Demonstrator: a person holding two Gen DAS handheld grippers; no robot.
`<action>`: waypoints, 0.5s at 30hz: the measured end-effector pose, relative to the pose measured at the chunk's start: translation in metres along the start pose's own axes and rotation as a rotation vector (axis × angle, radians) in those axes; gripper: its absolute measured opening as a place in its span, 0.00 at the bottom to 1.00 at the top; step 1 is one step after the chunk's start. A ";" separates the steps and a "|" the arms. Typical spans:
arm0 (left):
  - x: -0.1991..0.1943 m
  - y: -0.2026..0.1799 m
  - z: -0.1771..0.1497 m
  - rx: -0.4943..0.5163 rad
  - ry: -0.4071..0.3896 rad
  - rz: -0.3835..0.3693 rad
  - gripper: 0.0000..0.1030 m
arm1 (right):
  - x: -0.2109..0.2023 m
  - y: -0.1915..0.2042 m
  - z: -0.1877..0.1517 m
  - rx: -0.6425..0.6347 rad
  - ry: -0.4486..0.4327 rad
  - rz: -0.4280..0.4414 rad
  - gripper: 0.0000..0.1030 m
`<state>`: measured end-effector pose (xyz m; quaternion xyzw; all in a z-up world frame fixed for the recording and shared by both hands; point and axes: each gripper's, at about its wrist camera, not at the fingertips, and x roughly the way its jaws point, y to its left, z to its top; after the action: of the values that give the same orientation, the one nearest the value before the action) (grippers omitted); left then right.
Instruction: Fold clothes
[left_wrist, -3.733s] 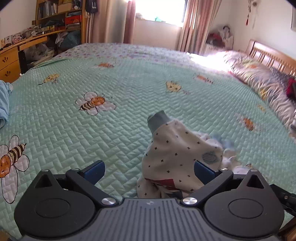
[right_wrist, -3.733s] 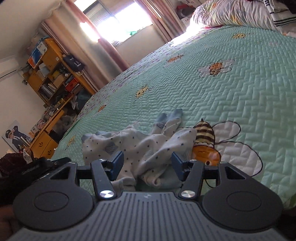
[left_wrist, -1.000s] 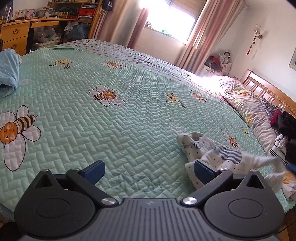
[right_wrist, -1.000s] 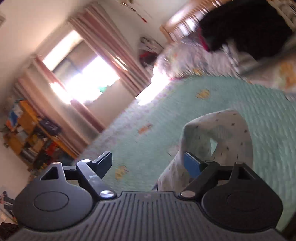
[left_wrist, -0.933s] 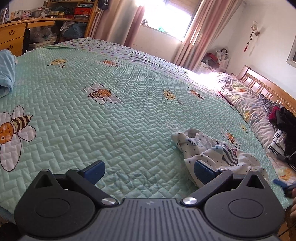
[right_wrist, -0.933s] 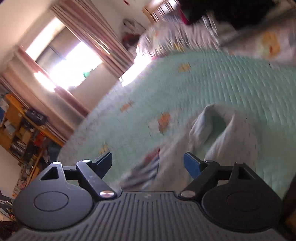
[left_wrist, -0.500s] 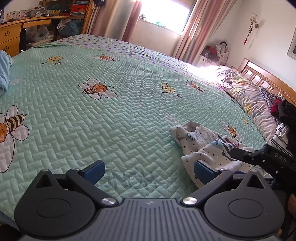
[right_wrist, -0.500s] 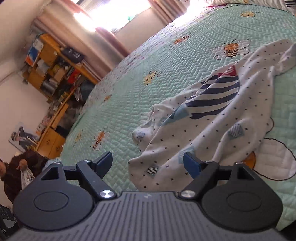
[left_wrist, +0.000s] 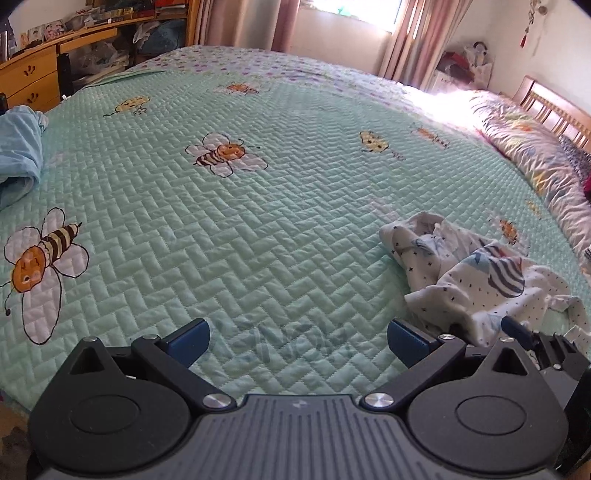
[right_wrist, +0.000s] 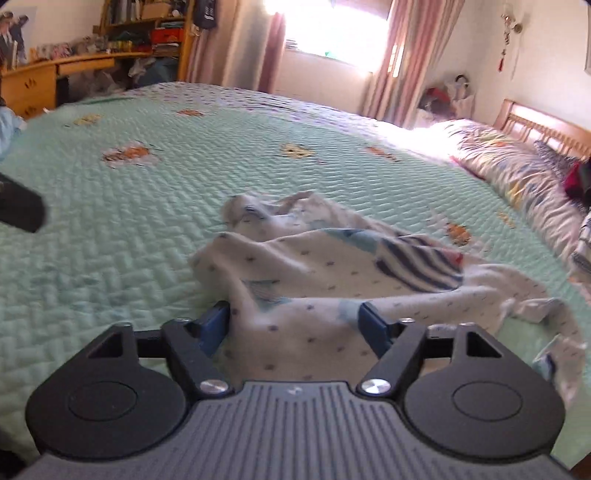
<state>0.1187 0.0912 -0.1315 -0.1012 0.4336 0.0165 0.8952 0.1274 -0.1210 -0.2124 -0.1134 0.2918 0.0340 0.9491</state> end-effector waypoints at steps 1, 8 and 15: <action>0.001 -0.003 0.003 0.000 0.025 0.003 0.99 | 0.003 -0.007 0.003 0.010 0.002 -0.005 0.55; -0.006 -0.027 0.011 0.091 0.010 0.062 0.99 | -0.010 -0.063 0.019 0.187 -0.067 -0.035 0.11; -0.020 -0.041 0.013 0.115 -0.012 0.079 0.99 | -0.037 -0.098 0.007 0.330 -0.102 -0.012 0.11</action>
<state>0.1215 0.0548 -0.1013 -0.0325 0.4321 0.0277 0.9008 0.1138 -0.2140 -0.1667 0.0439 0.2442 -0.0142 0.9686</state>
